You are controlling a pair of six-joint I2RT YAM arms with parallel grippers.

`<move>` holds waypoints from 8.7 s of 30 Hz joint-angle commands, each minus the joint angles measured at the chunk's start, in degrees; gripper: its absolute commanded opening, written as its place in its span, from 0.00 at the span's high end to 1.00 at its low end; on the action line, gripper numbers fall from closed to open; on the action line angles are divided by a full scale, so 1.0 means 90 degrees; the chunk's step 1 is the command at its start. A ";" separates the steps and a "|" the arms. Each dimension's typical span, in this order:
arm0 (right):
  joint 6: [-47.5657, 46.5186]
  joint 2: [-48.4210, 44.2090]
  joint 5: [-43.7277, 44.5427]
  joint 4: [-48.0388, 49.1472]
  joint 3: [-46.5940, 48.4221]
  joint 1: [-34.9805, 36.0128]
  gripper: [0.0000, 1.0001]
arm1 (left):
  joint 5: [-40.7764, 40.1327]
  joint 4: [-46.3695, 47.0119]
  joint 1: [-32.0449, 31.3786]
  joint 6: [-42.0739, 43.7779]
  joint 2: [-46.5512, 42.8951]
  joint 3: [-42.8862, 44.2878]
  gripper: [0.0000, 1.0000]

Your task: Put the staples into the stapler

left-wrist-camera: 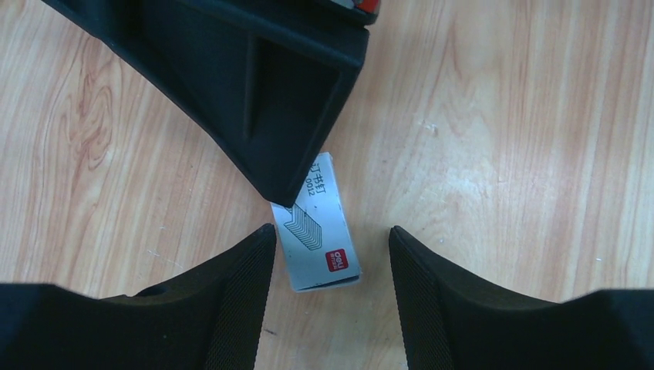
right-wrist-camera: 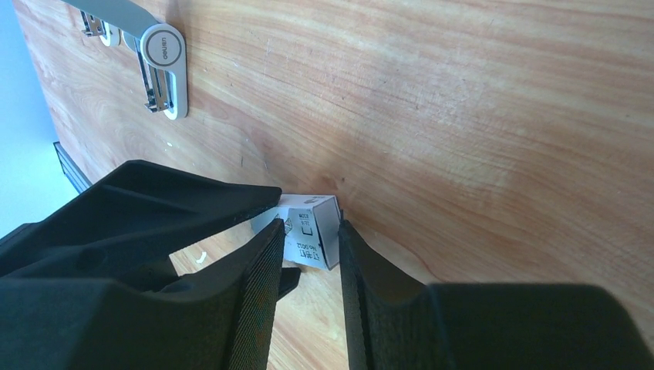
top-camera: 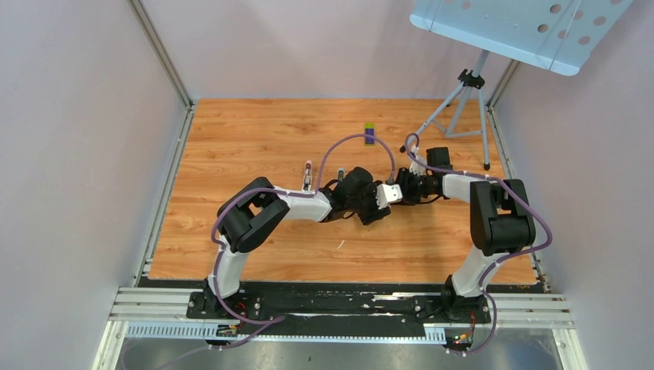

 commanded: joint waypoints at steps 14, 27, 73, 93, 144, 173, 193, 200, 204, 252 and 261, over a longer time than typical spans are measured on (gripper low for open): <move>0.0063 -0.0187 0.0027 -0.0101 -0.0002 0.0092 0.65 | -0.0482 -0.0474 0.0002 -0.0300 0.0273 0.0417 0.57; 0.0555 -0.1018 0.0498 -0.0206 -0.0305 0.0092 0.65 | -0.0611 -0.0390 0.0002 -0.0573 -0.0246 -0.0196 0.66; 0.2530 -0.2006 -0.0839 0.3194 -0.2580 0.2717 0.44 | -0.1187 0.2206 -0.0651 -0.2279 -0.4353 -0.5270 0.66; 0.2718 -0.1895 -0.0858 0.3298 -0.2529 0.2738 0.46 | -0.1067 0.2441 -0.0740 -0.2212 -0.4109 -0.5245 0.66; 0.3346 -0.0972 -0.0941 0.3474 -0.2442 0.2846 0.52 | -0.1669 0.2548 -0.0900 -0.1772 -0.3690 -0.5193 0.65; 0.3831 -0.0044 -0.1410 0.5139 -0.2749 0.2846 0.57 | -0.1454 0.2854 -0.0924 -0.1777 -0.3220 -0.5169 0.60; 0.3309 0.0089 -0.1444 0.5223 -0.2951 0.2637 0.94 | -0.1469 0.2243 -0.0919 -0.1492 -0.4392 -0.5641 0.50; 0.3243 0.0157 -0.1679 0.5417 -0.2996 0.2563 1.00 | -0.1395 0.1618 -0.0924 -0.1230 -0.4941 -0.5721 0.45; 0.3246 0.0190 -0.1790 0.5585 -0.3028 0.2563 1.00 | -0.1342 0.1211 -0.0917 -0.1127 -0.4928 -0.5657 0.41; 0.3103 0.0259 -0.2178 0.5414 -0.2913 0.2327 1.00 | -0.1126 0.0369 -0.0909 -0.0883 -0.4220 -0.4969 0.57; 0.3037 0.0217 -0.2236 0.5279 -0.2901 0.2218 0.99 | -0.1144 0.0276 -0.0915 -0.0938 -0.4167 -0.4917 0.65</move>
